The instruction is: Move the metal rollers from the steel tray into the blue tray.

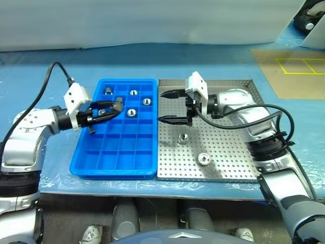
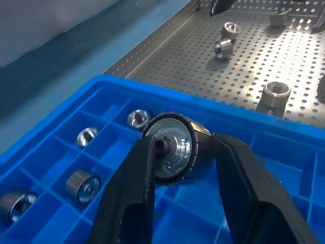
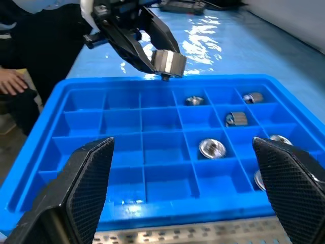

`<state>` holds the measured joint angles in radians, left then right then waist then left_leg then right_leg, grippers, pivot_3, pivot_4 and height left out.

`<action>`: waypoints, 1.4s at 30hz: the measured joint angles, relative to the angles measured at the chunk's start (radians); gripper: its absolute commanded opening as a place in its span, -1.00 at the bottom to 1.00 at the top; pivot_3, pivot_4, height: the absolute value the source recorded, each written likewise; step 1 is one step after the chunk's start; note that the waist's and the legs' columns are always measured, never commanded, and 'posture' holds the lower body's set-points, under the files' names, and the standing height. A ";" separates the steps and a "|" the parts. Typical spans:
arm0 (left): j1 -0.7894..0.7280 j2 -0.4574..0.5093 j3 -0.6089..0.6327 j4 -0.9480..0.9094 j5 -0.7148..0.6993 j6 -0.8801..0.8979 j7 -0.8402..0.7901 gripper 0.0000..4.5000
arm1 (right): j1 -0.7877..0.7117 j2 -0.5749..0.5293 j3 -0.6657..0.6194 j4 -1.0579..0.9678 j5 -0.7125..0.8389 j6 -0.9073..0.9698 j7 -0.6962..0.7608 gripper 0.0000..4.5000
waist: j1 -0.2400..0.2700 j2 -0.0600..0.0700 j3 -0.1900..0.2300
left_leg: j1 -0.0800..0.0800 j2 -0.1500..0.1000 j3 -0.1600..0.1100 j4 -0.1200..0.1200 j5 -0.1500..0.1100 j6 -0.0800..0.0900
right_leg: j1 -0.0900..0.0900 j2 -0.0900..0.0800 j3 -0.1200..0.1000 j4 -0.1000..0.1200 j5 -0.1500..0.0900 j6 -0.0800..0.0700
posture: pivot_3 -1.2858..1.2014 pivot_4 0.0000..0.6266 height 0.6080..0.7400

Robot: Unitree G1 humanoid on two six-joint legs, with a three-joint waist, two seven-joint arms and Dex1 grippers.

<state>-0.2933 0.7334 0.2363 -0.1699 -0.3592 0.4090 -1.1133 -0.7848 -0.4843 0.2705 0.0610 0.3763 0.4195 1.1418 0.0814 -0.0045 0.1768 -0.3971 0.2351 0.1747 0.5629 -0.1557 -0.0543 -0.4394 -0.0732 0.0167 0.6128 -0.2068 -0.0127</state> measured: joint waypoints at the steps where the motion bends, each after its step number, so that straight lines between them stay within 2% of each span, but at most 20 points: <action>1: 0.028 0.005 0.003 -0.008 -0.002 0.004 0.010 -0.40 | -0.005 0.010 0.008 0.014 -0.007 -0.005 0.009 1.00 | 0.003 0.000 0.000 | -0.001 0.000 0.000 0.000 0.000 0.000 | -0.001 0.000 0.000 0.000 0.000 0.000 | 0.13 -0.52 1.00; 5: 0.163 0.012 0.026 -0.016 0.005 0.000 0.058 -0.40 | -0.017 0.037 0.018 0.037 -0.025 -0.023 0.027 1.00 | 0.012 0.000 0.000 | -0.003 0.001 0.000 0.000 0.000 0.000 | -0.002 0.001 -0.001 -0.001 0.000 0.000 | 0.12 -0.52 1.00; 11: 0.298 0.007 0.152 -0.023 -0.007 0.000 0.169 -0.40 | -0.017 0.044 0.017 0.040 -0.042 -0.023 0.030 1.00 | 0.015 0.000 0.000 | -0.003 0.001 -0.001 0.001 0.000 0.000 | -0.001 0.001 -0.002 0.000 0.000 0.000 | 0.12 -0.52 1.00; 18: 0.320 0.002 0.148 -0.044 -0.032 -0.001 0.199 -0.40 | -0.001 0.054 0.017 0.041 -0.057 -0.024 0.029 1.00 | 0.017 -0.001 0.000 | -0.002 0.002 -0.001 0.001 0.000 0.000 | -0.001 0.000 -0.003 0.002 0.000 0.000 | 0.11 -0.52 1.00; 31: 0.419 0.060 0.125 -0.092 -0.073 0.054 0.124 -0.40 | 0.011 0.051 0.016 0.042 -0.071 -0.027 0.027 1.00 | 0.015 -0.001 0.000 | -0.001 0.003 -0.001 0.001 0.001 -0.001 | -0.001 0.002 -0.002 0.004 -0.001 -0.001 | 0.10 -0.52 1.00; 38: 0.375 0.057 0.095 -0.069 -0.053 0.027 0.150 0.63 | 0.011 0.051 0.015 0.044 -0.081 -0.040 0.014 1.00 | 0.015 -0.001 0.000 | 0.000 0.003 -0.001 0.002 0.001 -0.002 | -0.001 0.002 -0.001 0.006 -0.001 -0.001 | 0.09 -0.52 1.00; 42: 0.314 0.055 0.077 -0.067 -0.053 0.022 0.164 0.63 | 0.012 0.049 0.013 0.044 -0.081 -0.040 0.010 1.00 | 0.015 -0.001 0.000 | 0.001 0.003 -0.001 0.002 0.002 -0.003 | -0.001 0.002 -0.001 0.007 -0.001 -0.001 | 0.06 -0.52 1.00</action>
<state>0.0208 0.7888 0.3131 -0.2365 -0.4119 0.4314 -0.9495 -0.7723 -0.4349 0.2833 0.1046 0.2950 0.3793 1.1519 0.0964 -0.0057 0.1764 -0.3963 0.2381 0.1739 0.5653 -0.1541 -0.0569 -0.4403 -0.0711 0.0155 0.6203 -0.2075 -0.0138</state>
